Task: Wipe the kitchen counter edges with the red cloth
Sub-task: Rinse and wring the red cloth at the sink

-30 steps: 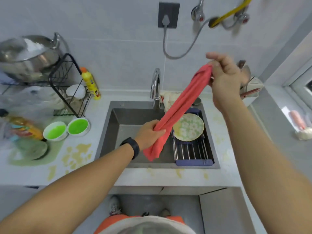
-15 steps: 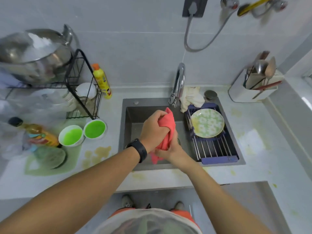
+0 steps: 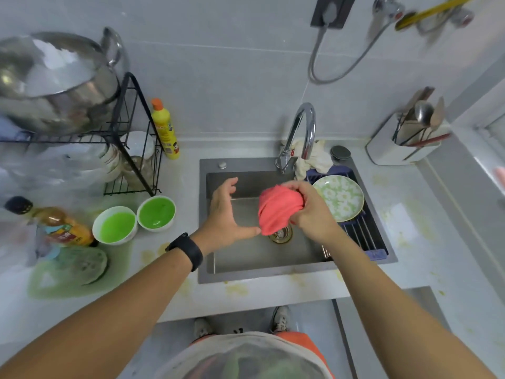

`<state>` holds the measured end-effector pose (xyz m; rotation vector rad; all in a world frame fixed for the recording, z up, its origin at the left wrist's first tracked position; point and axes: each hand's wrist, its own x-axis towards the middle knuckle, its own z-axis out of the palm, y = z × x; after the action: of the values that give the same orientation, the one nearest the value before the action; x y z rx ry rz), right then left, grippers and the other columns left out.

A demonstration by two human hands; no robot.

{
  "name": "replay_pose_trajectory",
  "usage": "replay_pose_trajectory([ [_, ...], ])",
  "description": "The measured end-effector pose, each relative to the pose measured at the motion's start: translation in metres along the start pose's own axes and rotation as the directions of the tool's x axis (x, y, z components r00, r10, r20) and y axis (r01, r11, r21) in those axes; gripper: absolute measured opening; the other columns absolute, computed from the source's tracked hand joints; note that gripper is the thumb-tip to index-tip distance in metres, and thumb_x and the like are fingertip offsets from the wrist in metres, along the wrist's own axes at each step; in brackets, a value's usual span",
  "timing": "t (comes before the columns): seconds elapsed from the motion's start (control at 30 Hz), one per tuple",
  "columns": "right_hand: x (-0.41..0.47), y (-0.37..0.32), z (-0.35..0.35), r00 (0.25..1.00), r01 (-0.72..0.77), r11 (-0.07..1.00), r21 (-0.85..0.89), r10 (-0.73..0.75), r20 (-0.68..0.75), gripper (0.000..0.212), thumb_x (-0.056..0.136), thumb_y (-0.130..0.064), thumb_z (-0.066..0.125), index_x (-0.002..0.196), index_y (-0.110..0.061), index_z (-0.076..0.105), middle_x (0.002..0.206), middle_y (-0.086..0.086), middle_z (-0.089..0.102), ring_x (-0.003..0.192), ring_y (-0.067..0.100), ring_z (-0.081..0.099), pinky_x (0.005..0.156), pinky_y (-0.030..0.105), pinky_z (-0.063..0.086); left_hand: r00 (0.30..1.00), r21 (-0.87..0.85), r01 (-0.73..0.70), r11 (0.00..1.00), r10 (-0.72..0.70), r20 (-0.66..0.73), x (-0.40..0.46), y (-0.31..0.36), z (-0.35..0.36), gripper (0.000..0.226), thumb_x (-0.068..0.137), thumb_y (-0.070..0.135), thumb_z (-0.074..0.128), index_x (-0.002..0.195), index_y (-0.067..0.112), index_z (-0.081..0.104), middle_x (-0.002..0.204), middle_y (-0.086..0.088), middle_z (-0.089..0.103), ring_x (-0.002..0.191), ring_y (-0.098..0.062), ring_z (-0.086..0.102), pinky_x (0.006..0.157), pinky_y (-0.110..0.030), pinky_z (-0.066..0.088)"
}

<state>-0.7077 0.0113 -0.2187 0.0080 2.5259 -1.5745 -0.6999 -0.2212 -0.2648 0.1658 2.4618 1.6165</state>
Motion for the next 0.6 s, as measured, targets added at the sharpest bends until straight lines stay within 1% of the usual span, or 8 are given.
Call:
replay_pose_trajectory([
  [0.1,0.010,-0.021,-0.004,0.995,0.011,0.987,0.162,-0.026,0.091,0.078,0.068,0.018,0.047,0.134,-0.023,0.057,0.100,0.003,0.057,0.073,0.005,0.058,0.061,0.021,0.048,0.976,0.032,-0.057,0.998,0.049,0.210,0.018,0.024,0.005,0.143,0.055,0.051,0.094,0.158,0.038,-0.005,0.163,-0.002,0.017,0.150,-0.010,0.021,0.120,-0.035,0.022],
  [0.17,0.015,-0.029,0.006,0.996,-0.048,0.912,0.406,0.011,0.093,0.078,0.068,0.012,0.046,0.134,-0.026,0.061,0.109,0.009,0.059,0.088,0.017,0.061,0.072,0.030,0.054,0.943,-0.092,0.006,0.996,0.025,0.333,0.029,0.043,0.022,0.141,0.062,0.029,0.097,0.158,0.030,-0.007,0.158,0.000,0.028,0.145,-0.011,0.033,0.114,-0.026,0.033],
  [0.23,0.019,-0.031,0.016,0.988,-0.144,0.780,0.609,0.079,0.133,0.079,0.070,0.010,0.042,0.136,-0.029,0.063,0.124,0.012,0.064,0.108,0.026,0.064,0.089,0.041,0.056,0.959,-0.258,0.071,0.964,0.006,0.284,0.036,0.054,0.041,0.125,0.063,0.011,0.091,0.156,0.019,0.008,0.145,-0.003,0.043,0.135,-0.013,0.049,0.100,-0.019,0.046],
  [0.33,0.029,-0.024,0.013,0.953,-0.295,0.643,0.707,0.146,0.265,0.081,0.066,0.002,0.048,0.140,-0.030,0.057,0.128,0.015,0.061,0.113,0.031,0.063,0.092,0.046,0.054,0.948,-0.531,0.278,0.801,-0.139,0.287,0.037,0.051,0.054,0.087,0.074,-0.009,0.074,0.148,0.017,0.035,0.117,-0.013,0.062,0.096,-0.019,0.068,0.074,-0.037,0.059],
  [0.4,0.032,-0.013,-0.001,0.948,-0.262,0.779,0.569,0.097,0.304,0.088,0.064,-0.007,0.060,0.147,-0.031,0.048,0.134,0.011,0.055,0.119,0.027,0.056,0.095,0.042,0.049,0.915,-0.547,0.392,0.740,-0.250,0.317,0.035,0.048,0.053,0.054,0.084,-0.010,0.069,0.134,0.004,0.052,0.084,-0.012,0.064,0.064,-0.020,0.062,0.060,-0.035,0.056],
  [0.5,0.034,0.011,-0.025,0.967,0.068,0.990,0.126,-0.097,0.238,0.094,0.070,-0.016,0.063,0.157,-0.035,0.034,0.153,0.003,0.037,0.142,0.018,0.039,0.118,0.036,0.037,0.850,-0.553,0.526,0.646,-0.389,0.355,0.038,0.043,0.045,0.013,0.092,0.003,0.069,0.103,0.005,0.063,0.060,-0.001,0.049,0.047,-0.010,0.046,0.046,-0.022,0.044],
  [0.53,0.034,0.020,-0.031,0.940,0.226,0.973,-0.038,-0.208,0.272,0.098,0.073,-0.011,0.063,0.161,-0.034,0.026,0.158,0.000,0.028,0.148,0.016,0.031,0.119,0.032,0.034,0.822,-0.563,0.570,0.598,-0.398,0.409,0.042,0.044,0.042,0.011,0.093,0.007,0.070,0.096,0.011,0.061,0.061,0.001,0.044,0.045,-0.007,0.042,0.045,-0.018,0.040],
  [0.6,0.035,0.037,-0.036,0.805,0.572,0.735,-0.365,-0.419,0.419,0.108,0.076,-0.006,0.070,0.165,-0.027,0.013,0.168,0.002,0.012,0.155,0.018,0.018,0.113,0.029,0.040,0.718,-0.474,0.676,0.563,-0.360,0.596,0.046,0.050,0.034,0.015,0.092,0.014,0.073,0.092,0.018,0.059,0.065,0.004,0.043,0.044,-0.002,0.037,0.045,-0.014,0.037],
])
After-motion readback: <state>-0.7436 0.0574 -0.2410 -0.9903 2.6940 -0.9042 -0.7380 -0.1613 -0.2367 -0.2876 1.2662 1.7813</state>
